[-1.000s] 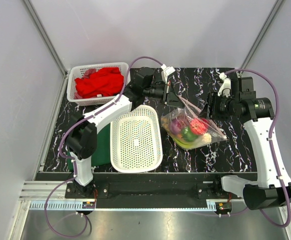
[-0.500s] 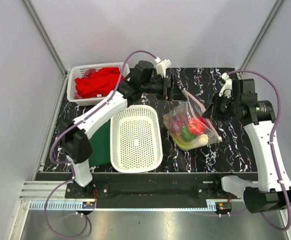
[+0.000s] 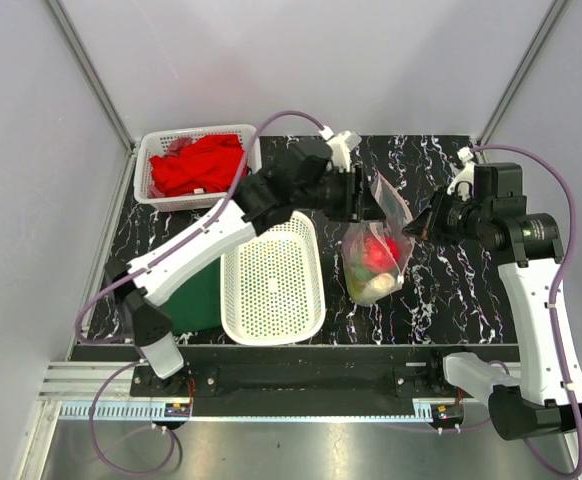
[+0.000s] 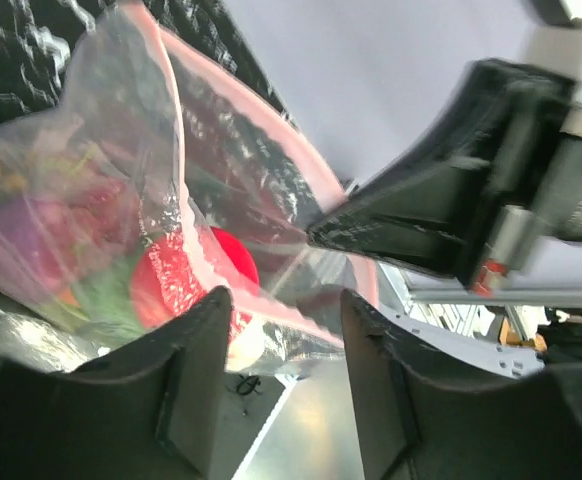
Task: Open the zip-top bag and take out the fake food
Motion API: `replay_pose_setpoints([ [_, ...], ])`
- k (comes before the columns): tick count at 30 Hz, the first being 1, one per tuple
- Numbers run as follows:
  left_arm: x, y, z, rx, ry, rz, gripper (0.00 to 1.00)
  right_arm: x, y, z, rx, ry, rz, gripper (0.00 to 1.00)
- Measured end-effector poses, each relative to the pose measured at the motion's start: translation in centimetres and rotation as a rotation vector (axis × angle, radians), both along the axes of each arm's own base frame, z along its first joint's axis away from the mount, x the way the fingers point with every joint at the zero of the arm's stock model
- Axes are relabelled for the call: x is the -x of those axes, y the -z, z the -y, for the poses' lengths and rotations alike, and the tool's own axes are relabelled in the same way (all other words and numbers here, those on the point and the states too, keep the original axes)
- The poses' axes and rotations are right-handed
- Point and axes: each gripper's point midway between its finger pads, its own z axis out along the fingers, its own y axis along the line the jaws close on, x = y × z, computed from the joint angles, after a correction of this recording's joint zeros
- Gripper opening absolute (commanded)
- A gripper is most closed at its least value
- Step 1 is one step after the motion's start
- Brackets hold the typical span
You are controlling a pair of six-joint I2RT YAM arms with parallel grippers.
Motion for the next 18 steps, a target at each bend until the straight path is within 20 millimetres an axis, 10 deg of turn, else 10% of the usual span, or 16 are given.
replay_pose_setpoints([
  [7,-1.6,3.8,0.9,-0.178,-0.119,-0.032,0.77,0.5,-0.5,-0.4,-0.032,0.001,0.007,0.0],
  [12,-2.3,4.4,0.2,-0.236,-0.163,-0.019,0.41,0.6,-0.6,-0.4,-0.041,0.003,0.009,0.0],
  [18,-2.9,4.4,1.9,-0.227,-0.13,-0.012,0.24,0.7,-0.6,-0.2,-0.035,0.014,0.013,0.0],
])
